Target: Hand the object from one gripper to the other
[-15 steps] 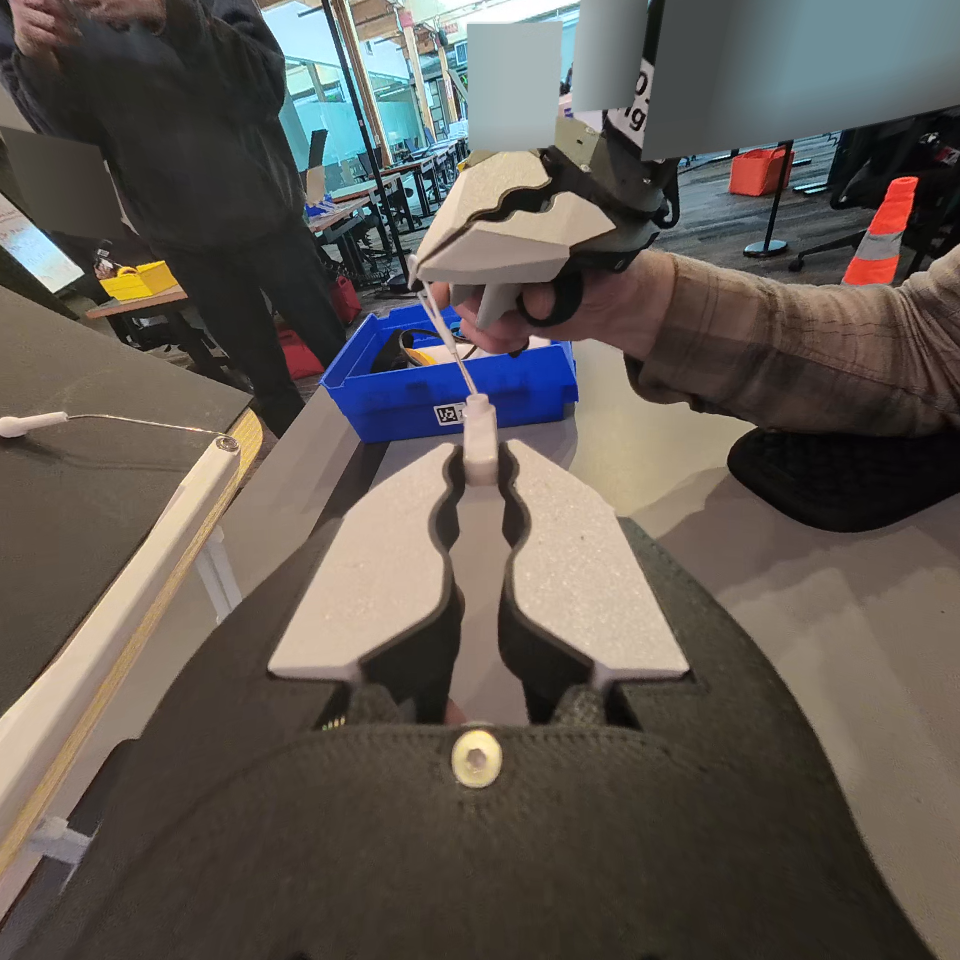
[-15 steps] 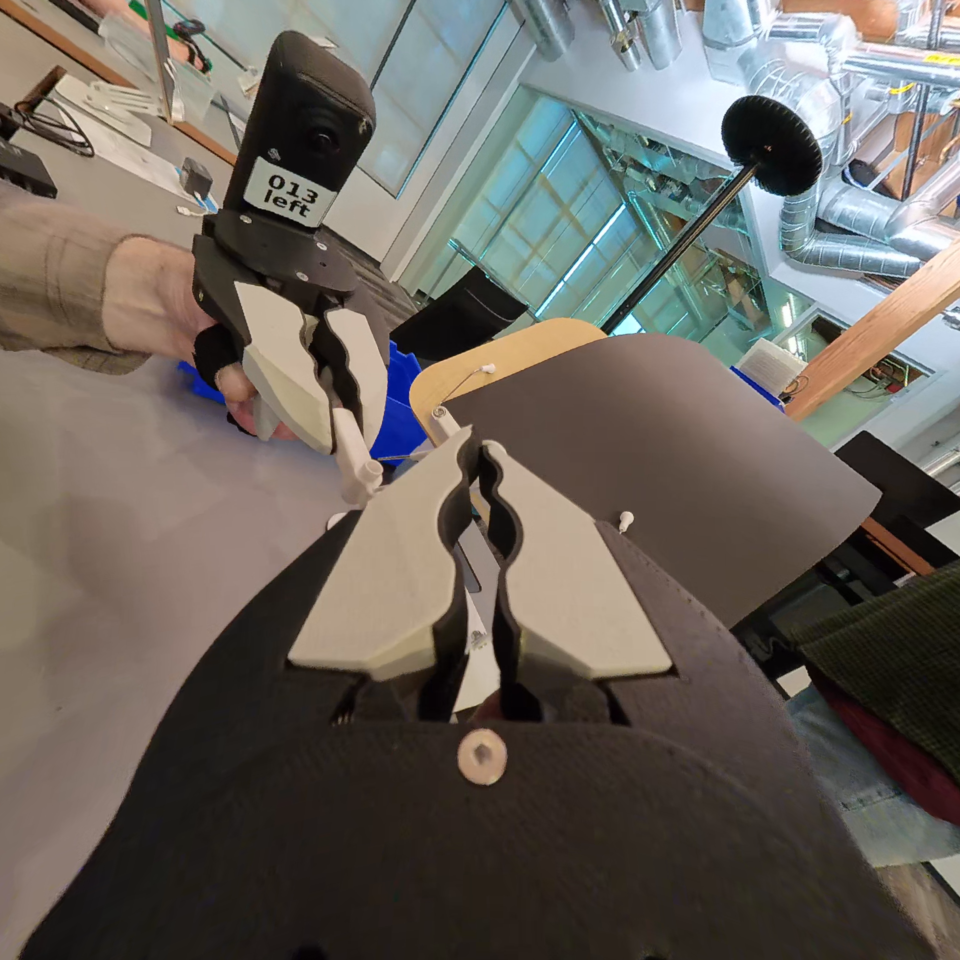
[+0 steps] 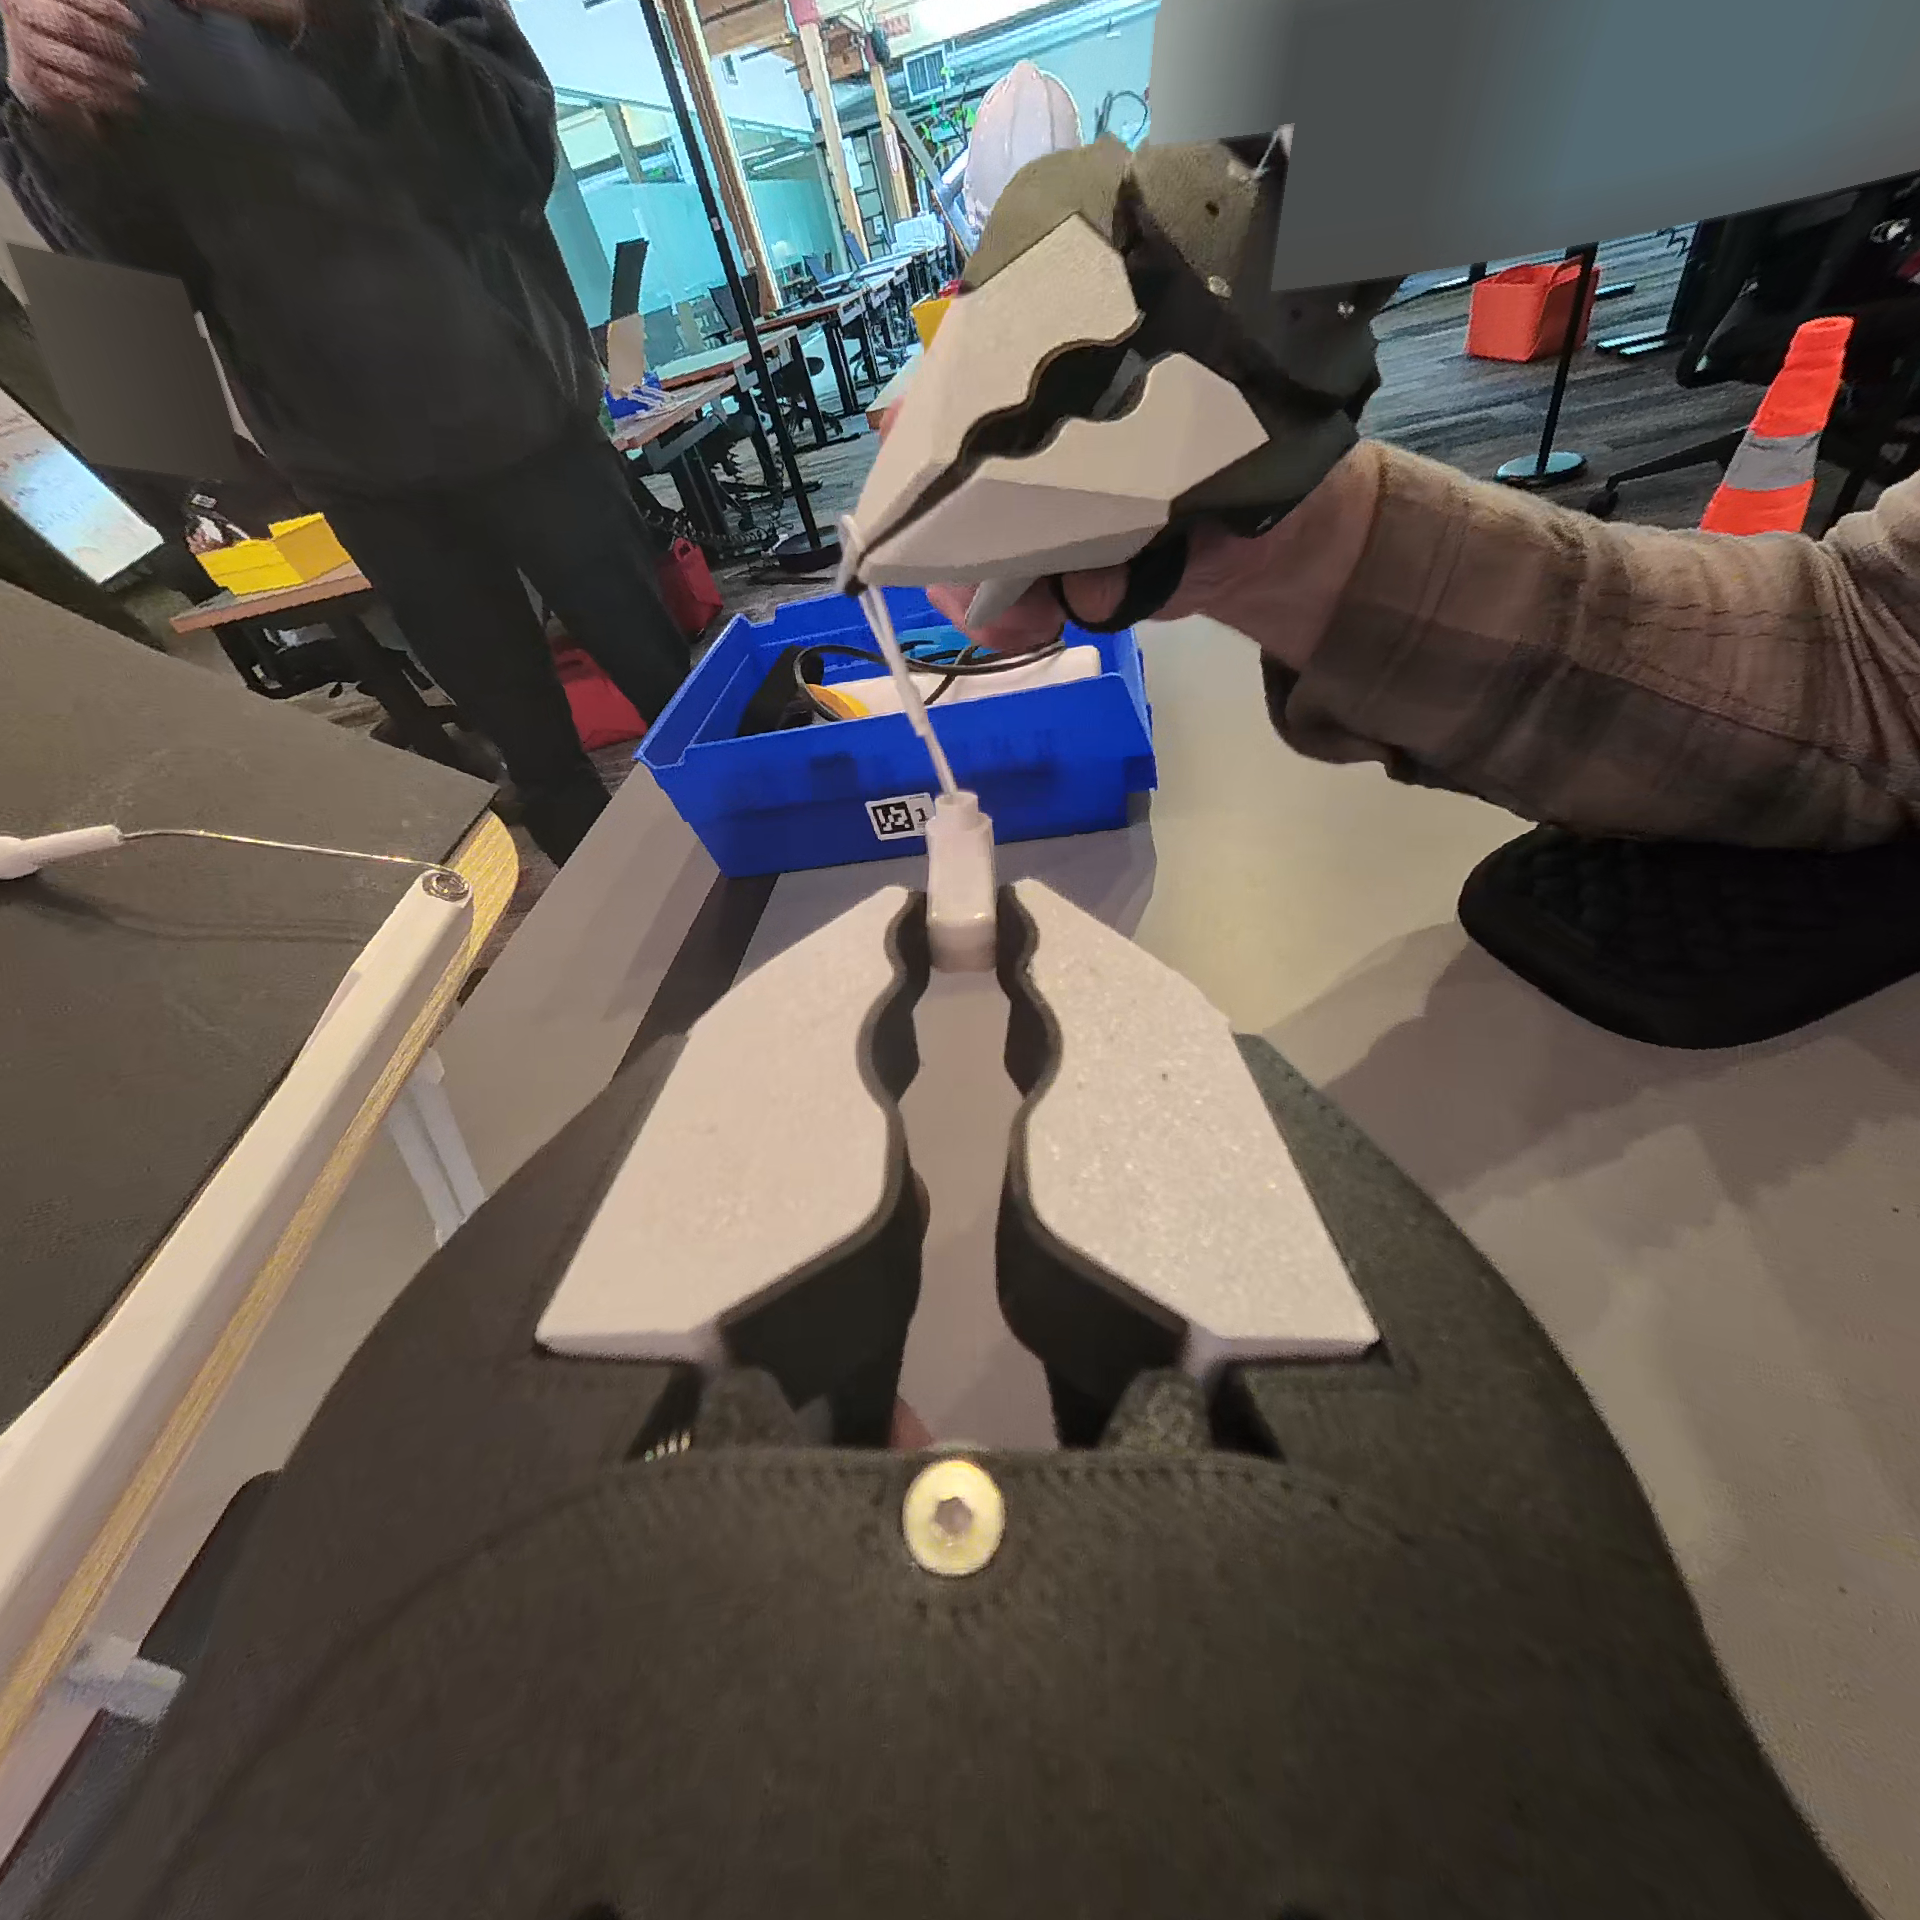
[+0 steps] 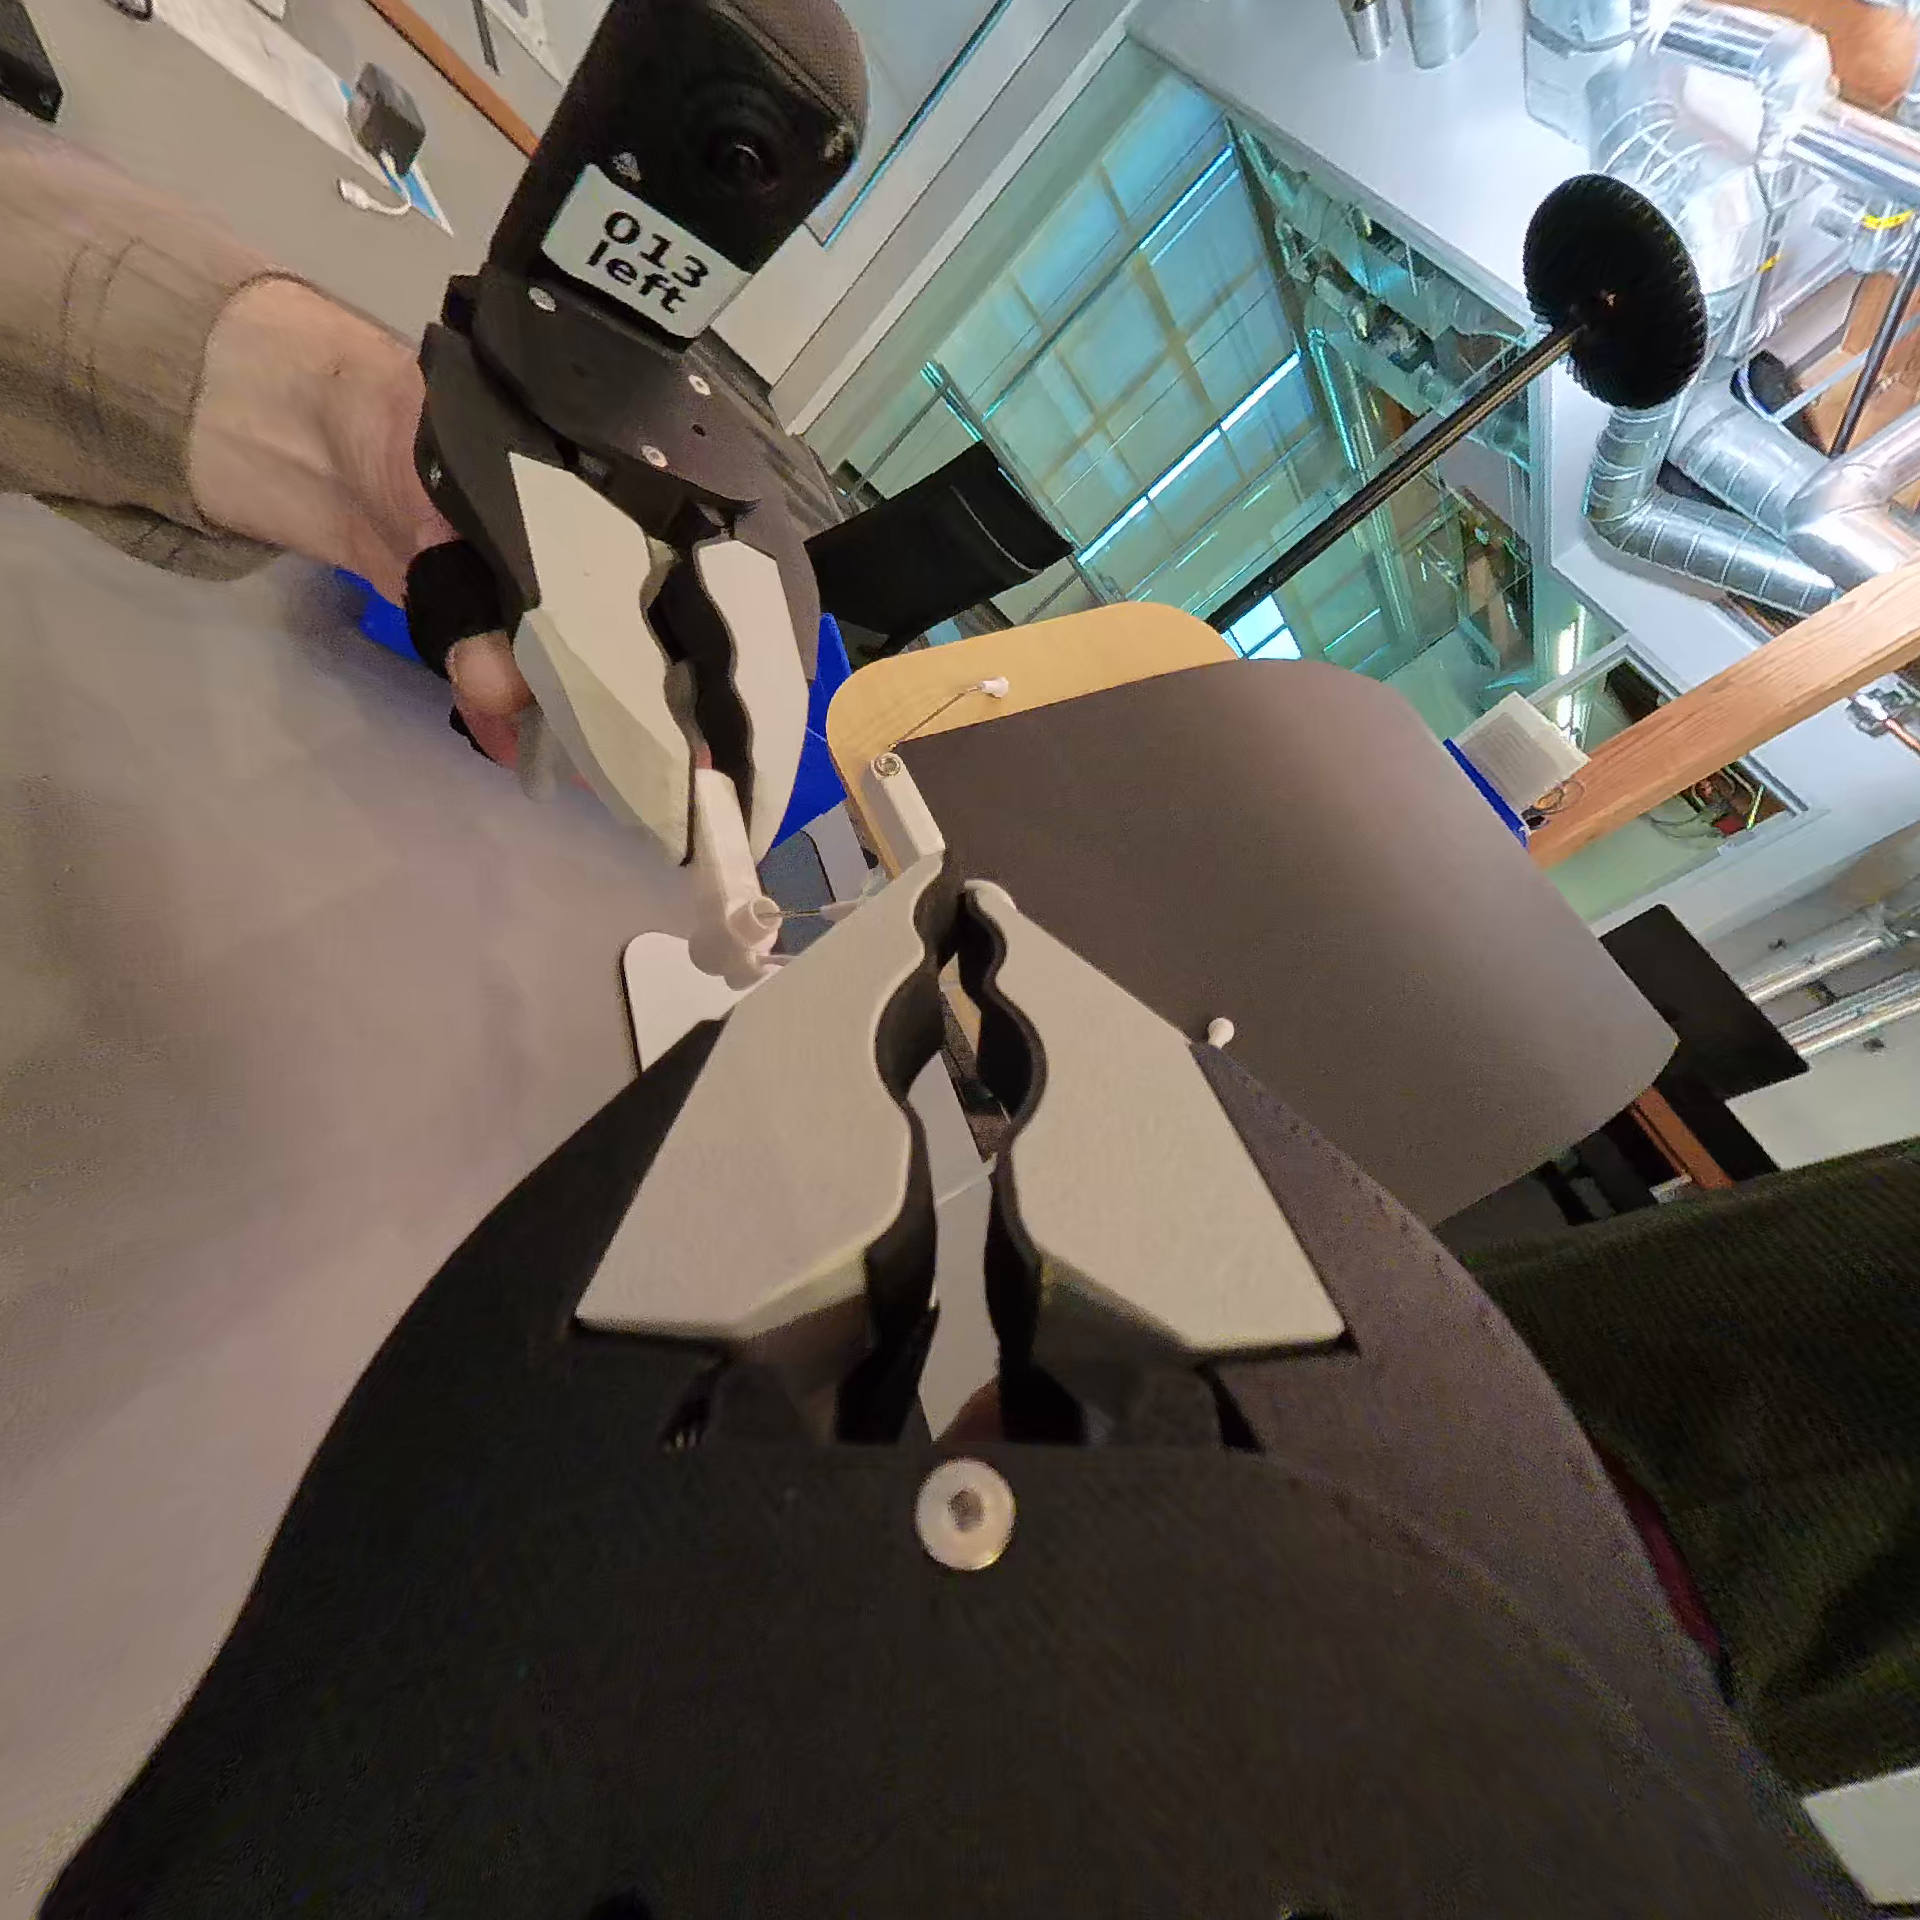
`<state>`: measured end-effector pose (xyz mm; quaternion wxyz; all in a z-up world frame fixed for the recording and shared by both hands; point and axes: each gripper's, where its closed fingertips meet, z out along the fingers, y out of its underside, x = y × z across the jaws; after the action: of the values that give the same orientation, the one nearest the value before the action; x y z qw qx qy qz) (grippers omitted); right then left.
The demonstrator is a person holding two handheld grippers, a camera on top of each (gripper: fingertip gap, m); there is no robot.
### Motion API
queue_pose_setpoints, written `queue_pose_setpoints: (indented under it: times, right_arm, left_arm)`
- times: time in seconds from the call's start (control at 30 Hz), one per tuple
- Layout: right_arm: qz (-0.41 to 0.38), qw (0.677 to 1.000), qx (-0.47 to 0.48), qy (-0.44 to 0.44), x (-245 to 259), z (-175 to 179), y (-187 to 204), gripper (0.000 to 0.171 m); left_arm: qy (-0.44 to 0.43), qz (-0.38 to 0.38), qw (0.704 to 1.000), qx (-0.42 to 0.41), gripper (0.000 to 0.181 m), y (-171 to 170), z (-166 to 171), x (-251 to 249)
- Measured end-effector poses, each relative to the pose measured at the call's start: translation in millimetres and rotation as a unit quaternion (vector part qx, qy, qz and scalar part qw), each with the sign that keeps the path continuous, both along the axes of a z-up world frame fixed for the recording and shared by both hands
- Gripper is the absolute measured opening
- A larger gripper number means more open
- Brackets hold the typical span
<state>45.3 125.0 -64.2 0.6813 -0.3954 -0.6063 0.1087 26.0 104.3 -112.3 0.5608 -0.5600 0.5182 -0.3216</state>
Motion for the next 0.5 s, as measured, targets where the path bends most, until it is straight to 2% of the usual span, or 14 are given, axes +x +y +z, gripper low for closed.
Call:
queue_pose_setpoints:
  times: [0.5]
  right_arm:
    - [-0.050, 0.991, 0.087, -0.091, -1.7, -3.1, -4.9, 0.000]
  left_arm:
    - [0.019, 0.016, 0.999, 0.023, 0.012, 2.2, -1.6, 0.0]
